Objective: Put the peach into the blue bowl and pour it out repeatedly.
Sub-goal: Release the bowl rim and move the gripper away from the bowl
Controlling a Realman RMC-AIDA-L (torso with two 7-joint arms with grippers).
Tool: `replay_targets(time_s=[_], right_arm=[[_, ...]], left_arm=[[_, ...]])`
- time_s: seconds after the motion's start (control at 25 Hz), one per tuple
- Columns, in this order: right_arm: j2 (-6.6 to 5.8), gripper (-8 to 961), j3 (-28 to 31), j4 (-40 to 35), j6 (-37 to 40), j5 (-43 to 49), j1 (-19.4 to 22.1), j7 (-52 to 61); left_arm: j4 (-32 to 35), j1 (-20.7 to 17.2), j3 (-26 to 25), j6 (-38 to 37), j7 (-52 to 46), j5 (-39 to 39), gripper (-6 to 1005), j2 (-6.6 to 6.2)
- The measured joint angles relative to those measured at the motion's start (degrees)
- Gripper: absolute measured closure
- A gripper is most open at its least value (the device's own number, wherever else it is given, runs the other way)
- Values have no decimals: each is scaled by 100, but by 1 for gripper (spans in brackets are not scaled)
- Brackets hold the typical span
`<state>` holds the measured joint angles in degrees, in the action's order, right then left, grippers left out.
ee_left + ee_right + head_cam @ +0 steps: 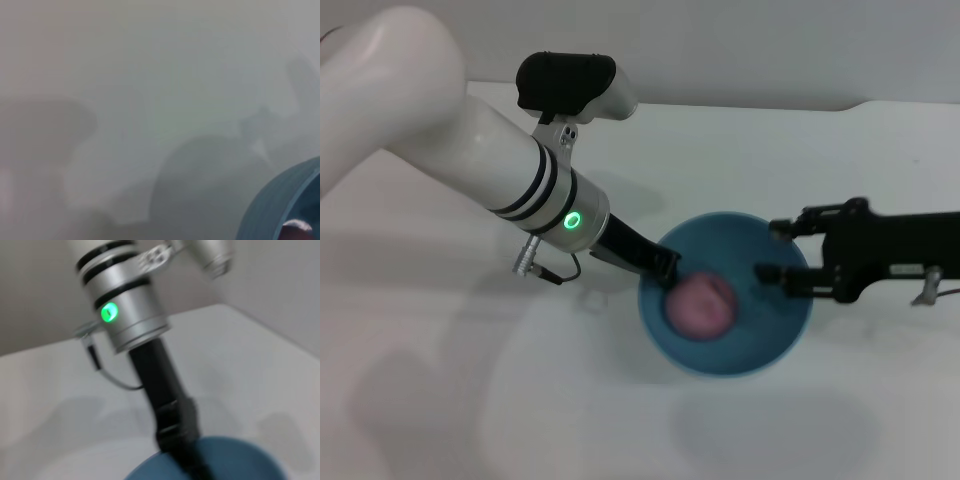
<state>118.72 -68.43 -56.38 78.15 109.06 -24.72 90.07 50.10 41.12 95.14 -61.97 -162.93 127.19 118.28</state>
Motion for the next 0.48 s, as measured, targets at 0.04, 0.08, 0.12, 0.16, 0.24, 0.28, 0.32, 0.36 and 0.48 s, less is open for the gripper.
replay_targets(time_s=[0.04, 0.08, 0.12, 0.16, 0.24, 0.28, 0.32, 0.36, 0.48], right_arm=[[2, 355, 66, -2, -5, -17, 10, 0], [4, 355, 168, -3, -12, -41, 24, 0], [7, 355, 266, -3, -17, -46, 37, -1], [9, 355, 358, 2, -19, -50, 48, -1], [9, 356, 497, 30, -31, -52, 68, -16], [10, 356, 543, 42, -38, -53, 78, -24], [11, 356, 581, 48, -51, -53, 91, -27], [11, 356, 614, 52, -68, -54, 102, -29], [11, 356, 683, 55, -98, -57, 119, -38]], left_arm=[[0, 0, 15, -27, 8, 12, 1000, 0], [-11, 1, 23, -58, 22, 18, 1000, 1], [-27, 3, 26, -91, 37, 24, 1000, 1], [-44, 7, 27, -124, 50, 32, 999, 2], [-71, 15, 45, -151, 69, 65, 996, 2], [-73, 15, 92, -153, 75, 87, 995, 2], [-82, 16, 148, -147, 79, 101, 993, 2], [-92, 16, 202, -138, 81, 112, 992, 1], [-137, 18, 294, -63, 84, 160, 988, 9]])
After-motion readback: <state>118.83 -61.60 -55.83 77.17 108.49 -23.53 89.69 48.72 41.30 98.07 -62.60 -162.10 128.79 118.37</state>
